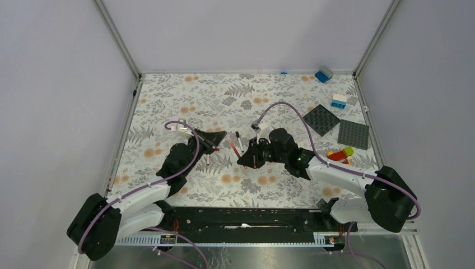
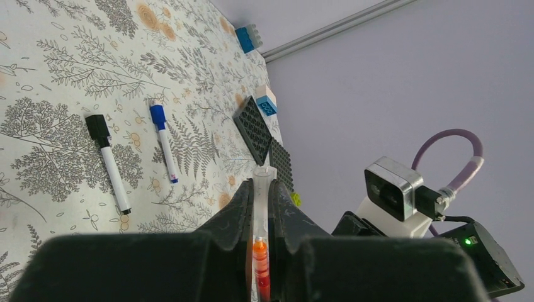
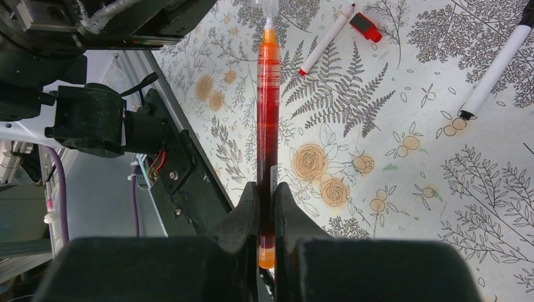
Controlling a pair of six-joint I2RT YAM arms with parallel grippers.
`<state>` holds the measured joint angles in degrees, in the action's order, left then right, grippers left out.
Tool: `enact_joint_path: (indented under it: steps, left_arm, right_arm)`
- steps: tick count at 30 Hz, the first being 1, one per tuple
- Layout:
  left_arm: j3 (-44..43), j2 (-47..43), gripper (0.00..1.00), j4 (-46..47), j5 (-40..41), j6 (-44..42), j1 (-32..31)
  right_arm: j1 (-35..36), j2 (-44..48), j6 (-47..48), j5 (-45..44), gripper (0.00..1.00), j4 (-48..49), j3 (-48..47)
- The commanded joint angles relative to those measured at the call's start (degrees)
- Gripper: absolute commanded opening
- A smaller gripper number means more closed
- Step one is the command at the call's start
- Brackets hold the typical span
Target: Insert the pens into the pen caps
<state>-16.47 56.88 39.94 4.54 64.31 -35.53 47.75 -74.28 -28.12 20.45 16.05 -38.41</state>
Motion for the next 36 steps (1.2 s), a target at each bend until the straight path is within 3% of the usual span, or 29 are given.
enact_joint_path:
  steps: [1,36]
  left_arm:
    - [-2.4,1.0,0.0,2.4,0.5,-1.2,0.4]
    - [-0.5,2.2,0.0,5.1,-2.5,-0.7,0.4]
  right_arm:
    - [0.7,2.0,1.6,-0.4,0.0,0.6,-1.3]
    - [0.6,-2.6,2.5,-3.1,0.0,0.7,-5.6]
